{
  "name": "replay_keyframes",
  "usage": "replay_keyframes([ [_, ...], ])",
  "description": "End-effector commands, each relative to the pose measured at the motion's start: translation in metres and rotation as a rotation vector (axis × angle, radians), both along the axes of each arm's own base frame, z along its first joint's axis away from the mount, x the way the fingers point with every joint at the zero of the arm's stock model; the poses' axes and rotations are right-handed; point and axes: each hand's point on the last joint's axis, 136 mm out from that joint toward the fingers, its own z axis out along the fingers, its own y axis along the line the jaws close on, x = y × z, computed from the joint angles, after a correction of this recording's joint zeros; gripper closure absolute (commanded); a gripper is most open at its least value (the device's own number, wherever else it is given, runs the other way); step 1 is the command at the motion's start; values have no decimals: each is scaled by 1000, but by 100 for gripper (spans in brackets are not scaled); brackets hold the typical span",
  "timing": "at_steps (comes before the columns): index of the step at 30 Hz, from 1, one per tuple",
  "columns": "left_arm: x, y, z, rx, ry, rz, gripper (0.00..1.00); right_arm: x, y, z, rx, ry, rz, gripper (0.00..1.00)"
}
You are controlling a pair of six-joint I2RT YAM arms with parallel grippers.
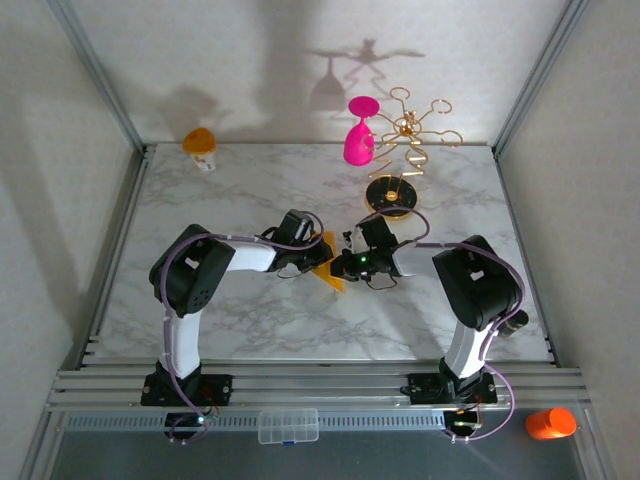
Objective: Fold a paper plane with a square sheet of paper (pick it up from the middle)
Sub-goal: Fourth fold the wing at the center of the table.
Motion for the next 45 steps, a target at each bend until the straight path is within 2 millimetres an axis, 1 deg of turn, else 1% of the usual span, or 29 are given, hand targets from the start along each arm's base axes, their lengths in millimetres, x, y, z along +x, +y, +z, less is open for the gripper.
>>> replay_keyframes([
  [1, -23, 39, -63, 187, 172, 81, 92, -9, -9, -20, -79, 40, 1, 97],
  [3, -24, 40, -66, 194, 183, 93, 92, -14, -14, -29, -114, 66, 0, 97],
  [5, -25, 43, -70, 209, 198, 104, 92, -19, -17, -33, -130, 82, 2, 97],
  [10, -26, 52, -78, 242, 222, 135, 92, -35, -23, -36, -147, 116, 31, 97],
  [16, -28, 58, -86, 260, 243, 154, 93, -55, -30, -33, -147, 153, 54, 97],
  [20, -28, 57, -85, 256, 242, 151, 93, -66, -35, -34, -150, 172, 52, 97],
  [27, -27, 52, -79, 227, 230, 130, 93, -75, -45, -30, -165, 171, 31, 97],
  [29, -27, 50, -77, 215, 224, 120, 92, -68, -44, -22, -148, 133, 27, 97],
  [34, -26, 44, -71, 187, 210, 107, 92, -26, -21, 23, -37, -53, 4, 94],
  [37, -26, 42, -68, 175, 206, 105, 92, -4, -12, 33, -21, -111, -13, 94],
  [40, -25, 40, -64, 157, 202, 107, 92, 9, -8, 25, -46, -105, -27, 95],
  [43, -23, 37, -59, 142, 193, 108, 92, 16, -7, 12, -71, -89, -44, 96],
  [45, -22, 34, -55, 129, 187, 103, 92, 16, -6, 5, -79, -71, -39, 96],
])
